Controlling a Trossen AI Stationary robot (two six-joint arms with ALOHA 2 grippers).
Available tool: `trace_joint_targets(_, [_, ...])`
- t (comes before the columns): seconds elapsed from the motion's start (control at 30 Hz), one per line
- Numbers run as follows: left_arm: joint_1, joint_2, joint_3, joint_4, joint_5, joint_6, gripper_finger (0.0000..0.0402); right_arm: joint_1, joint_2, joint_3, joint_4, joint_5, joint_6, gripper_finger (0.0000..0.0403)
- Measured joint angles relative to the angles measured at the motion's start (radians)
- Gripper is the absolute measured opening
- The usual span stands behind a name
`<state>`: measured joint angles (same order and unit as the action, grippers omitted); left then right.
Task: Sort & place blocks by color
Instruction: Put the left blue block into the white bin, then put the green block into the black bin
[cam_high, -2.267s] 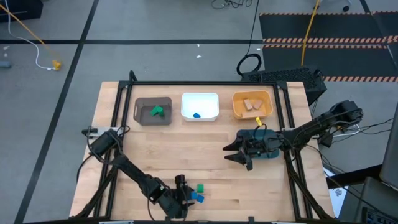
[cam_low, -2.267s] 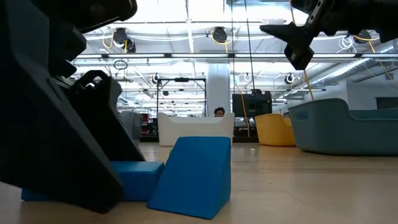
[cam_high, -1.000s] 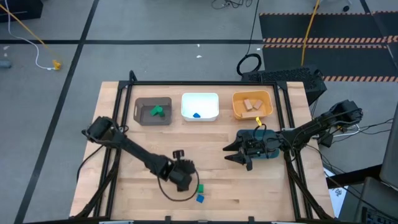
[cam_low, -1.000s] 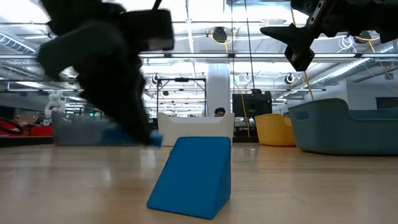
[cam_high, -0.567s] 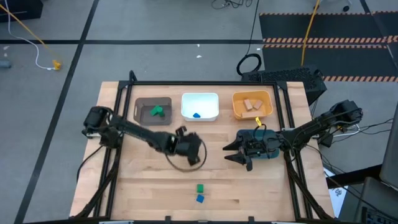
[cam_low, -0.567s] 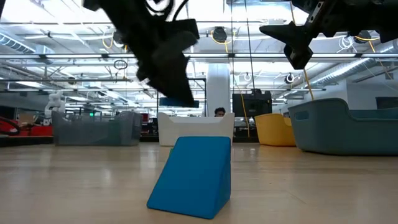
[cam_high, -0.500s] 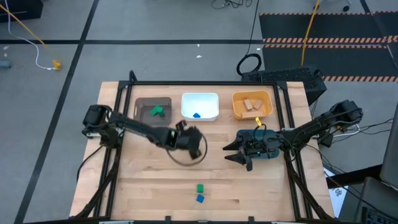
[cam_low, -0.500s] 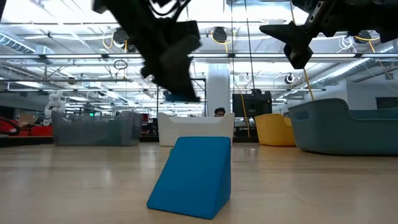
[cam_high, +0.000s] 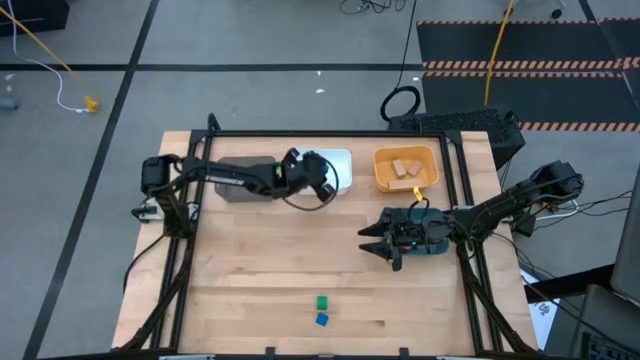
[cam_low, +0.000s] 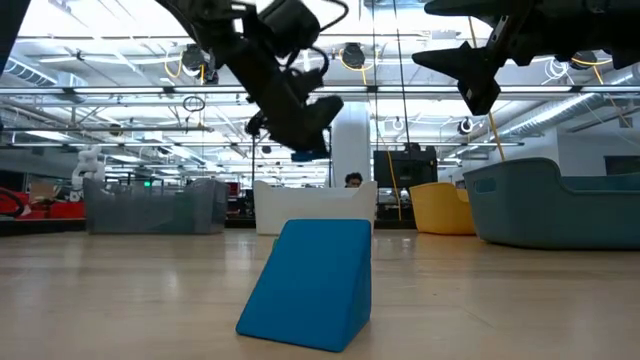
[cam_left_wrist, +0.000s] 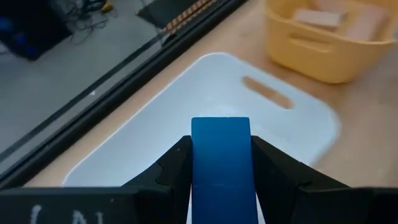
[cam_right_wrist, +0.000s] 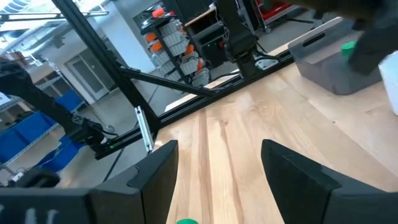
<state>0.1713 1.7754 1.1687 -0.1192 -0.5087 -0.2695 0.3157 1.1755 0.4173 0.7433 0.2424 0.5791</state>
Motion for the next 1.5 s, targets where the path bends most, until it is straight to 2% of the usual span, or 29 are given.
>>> trace_joint_targets(0.2, [0.055,0.031,0.001,-0.005,0.059,-0.033,0.0135,0.000,0.000,0.000,-0.001,0.000,-0.019,0.0224])
trace_joint_targets(0.33, [0.078,0.050,0.000,-0.008,0.132,-0.077,0.0155,-0.002,0.000,0.000,-0.002,0.000,-0.023,0.0224])
trace_joint_targets(0.5, [0.092,0.054,0.000,-0.017,0.135,-0.092,0.0176,-0.002,0.000,0.000,-0.016,0.000,-0.023,0.0224])
trace_joint_targets(0.87, [0.097,0.057,0.000,-0.031,0.140,-0.161,0.0181,-0.002,0.000,0.000,-0.022,0.001,-0.023,0.0224])
trace_joint_targets(0.93, [0.093,0.057,0.000,-0.032,0.169,-0.156,0.0181,-0.002,0.000,0.000,-0.022,0.001,-0.021,0.0224])
trace_joint_targets(1.27, [0.004,-0.022,0.000,0.113,0.490,-0.046,0.0181,-0.005,0.000,0.000,-0.033,0.000,-0.023,0.0224])
trace_joint_targets(1.37, [-0.064,-0.045,0.001,0.068,0.543,-0.055,0.0182,-0.005,0.000,0.000,-0.060,-0.002,-0.019,0.0224])
trace_joint_targets(1.5, [-0.185,-0.048,0.000,-0.018,0.554,-0.099,0.0182,-0.005,0.002,0.000,-0.077,-0.003,-0.046,0.0224])
